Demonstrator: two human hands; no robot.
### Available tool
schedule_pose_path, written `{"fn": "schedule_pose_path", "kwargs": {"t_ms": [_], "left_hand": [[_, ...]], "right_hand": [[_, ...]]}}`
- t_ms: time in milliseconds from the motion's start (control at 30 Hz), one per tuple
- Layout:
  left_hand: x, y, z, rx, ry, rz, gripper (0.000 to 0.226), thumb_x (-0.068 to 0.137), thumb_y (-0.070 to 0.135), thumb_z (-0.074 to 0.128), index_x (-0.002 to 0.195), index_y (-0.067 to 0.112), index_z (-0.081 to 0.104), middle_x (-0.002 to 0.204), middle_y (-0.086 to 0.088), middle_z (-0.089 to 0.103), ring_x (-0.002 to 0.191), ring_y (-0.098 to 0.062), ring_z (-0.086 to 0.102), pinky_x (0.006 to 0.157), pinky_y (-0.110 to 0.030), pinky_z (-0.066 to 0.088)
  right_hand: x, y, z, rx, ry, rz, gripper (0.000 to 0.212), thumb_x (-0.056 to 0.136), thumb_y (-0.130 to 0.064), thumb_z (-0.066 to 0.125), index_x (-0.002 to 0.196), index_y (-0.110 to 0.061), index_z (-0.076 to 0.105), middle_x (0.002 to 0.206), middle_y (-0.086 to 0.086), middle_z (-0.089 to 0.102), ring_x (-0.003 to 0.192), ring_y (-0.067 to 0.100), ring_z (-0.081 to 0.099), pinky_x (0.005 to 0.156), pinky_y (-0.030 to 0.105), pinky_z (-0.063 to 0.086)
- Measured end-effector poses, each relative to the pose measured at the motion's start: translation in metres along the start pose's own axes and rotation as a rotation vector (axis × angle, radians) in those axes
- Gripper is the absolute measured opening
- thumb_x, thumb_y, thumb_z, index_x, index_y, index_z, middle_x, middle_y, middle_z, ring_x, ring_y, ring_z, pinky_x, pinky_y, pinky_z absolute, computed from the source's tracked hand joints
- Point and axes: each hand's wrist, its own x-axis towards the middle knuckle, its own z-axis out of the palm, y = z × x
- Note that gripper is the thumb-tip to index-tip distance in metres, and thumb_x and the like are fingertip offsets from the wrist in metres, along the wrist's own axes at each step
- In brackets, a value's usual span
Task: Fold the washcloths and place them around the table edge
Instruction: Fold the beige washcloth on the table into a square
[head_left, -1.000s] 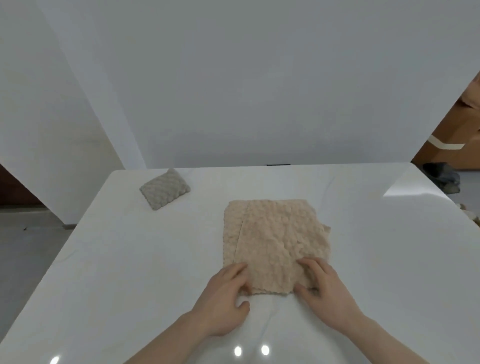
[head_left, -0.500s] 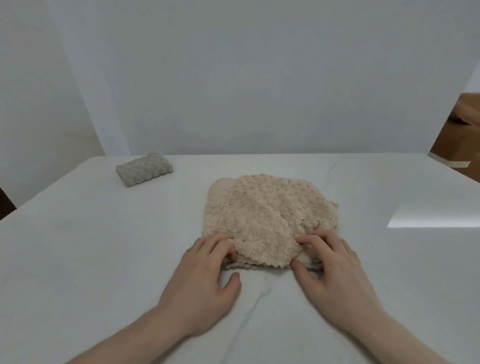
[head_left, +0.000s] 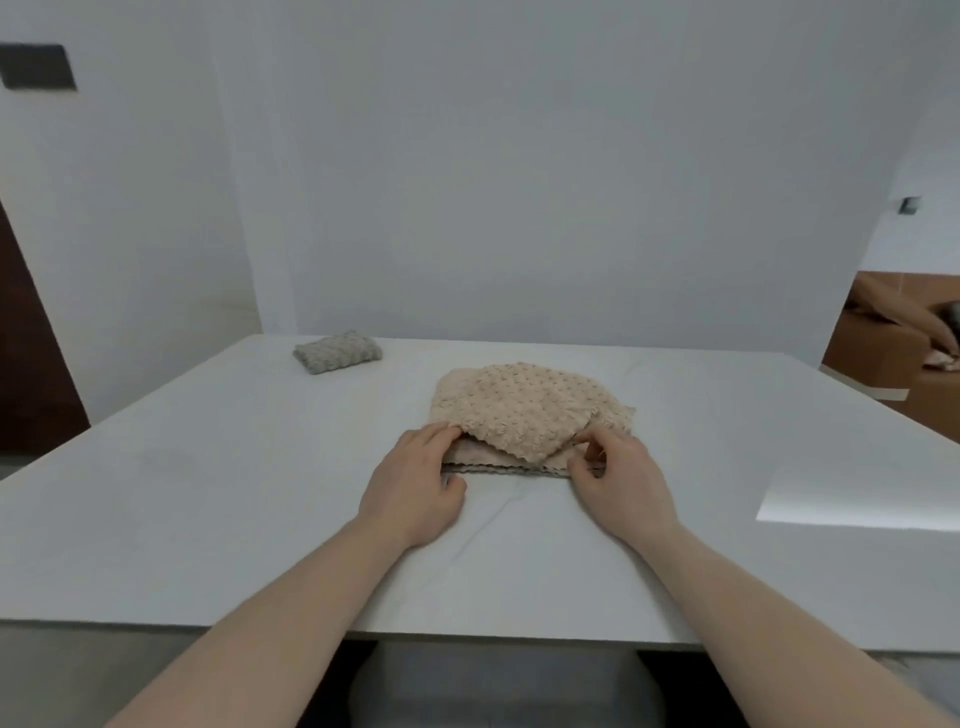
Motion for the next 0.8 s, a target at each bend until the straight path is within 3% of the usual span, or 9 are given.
{"fn": "schedule_pose_path", "kwargs": {"t_ms": [200,300,467,567,700,800], "left_hand": [[-0.0033,0.0036,-0.0001,0.128,0.012,0.183,0.063,0.096,0.028,0.039,0.158,0.021,0.032,0.165,0.01,0.023,0.145,-0.014,0.026,0.123,-0.029,0.023],[-0.0011,0.0054,0.0002,0.164,0.081,0.305,0.067,0.091,0.029,0.031,0.157,0.016,0.034,0.165,0.007,0.024,0.143,-0.016,0.029,0.121,-0.032,0.028],[-0.0009,0.0076,0.0002,0.139,0.19,0.435,0.062,0.09,0.018,0.044,0.151,0.013,0.043,0.16,0.005,0.033,0.137,-0.019,0.041,0.114,-0.031,0.037],[-0.0013,0.0064,0.0015,0.087,0.227,0.429,0.057,0.092,0.015,0.047,0.149,0.014,0.045,0.155,0.004,0.038,0.133,-0.019,0.046,0.111,-0.033,0.041],[0.0,0.0041,0.0041,0.113,0.211,0.539,0.045,0.094,0.013,0.047,0.138,0.019,0.054,0.14,0.004,0.051,0.12,-0.019,0.054,0.102,-0.031,0.045],[0.0024,0.0038,0.0054,0.183,0.19,0.639,0.034,0.097,0.018,0.046,0.127,0.024,0.061,0.128,0.008,0.058,0.113,-0.017,0.055,0.097,-0.029,0.045]], "right_hand": [[-0.0001,-0.0007,-0.0011,-0.025,-0.004,-0.06,0.047,0.079,-0.06,0.063,0.121,-0.039,0.058,0.094,-0.022,0.055,0.091,0.007,0.052,0.087,0.032,0.047],[0.0023,0.001,-0.0001,-0.044,0.01,-0.076,0.057,0.075,-0.069,0.063,0.124,-0.04,0.057,0.092,-0.024,0.055,0.09,0.006,0.052,0.088,0.034,0.047],[0.0039,0.0017,0.0042,-0.121,-0.055,-0.031,0.072,0.07,-0.085,0.052,0.128,-0.044,0.053,0.116,-0.02,0.054,0.116,0.011,0.047,0.101,0.037,0.039],[0.0037,0.0019,0.0061,-0.146,-0.041,-0.034,0.062,0.07,-0.083,0.054,0.12,-0.046,0.057,0.109,-0.022,0.05,0.115,0.011,0.045,0.1,0.036,0.038],[0.0039,0.0027,0.0063,-0.06,0.064,-0.149,0.023,0.081,-0.061,0.063,0.088,-0.041,0.068,0.088,-0.023,0.05,0.094,0.01,0.053,0.087,0.036,0.046],[0.0041,0.0028,0.0049,-0.017,0.044,-0.188,0.025,0.076,-0.063,0.067,0.084,-0.039,0.068,0.086,-0.023,0.055,0.088,0.005,0.053,0.085,0.033,0.048]]}}
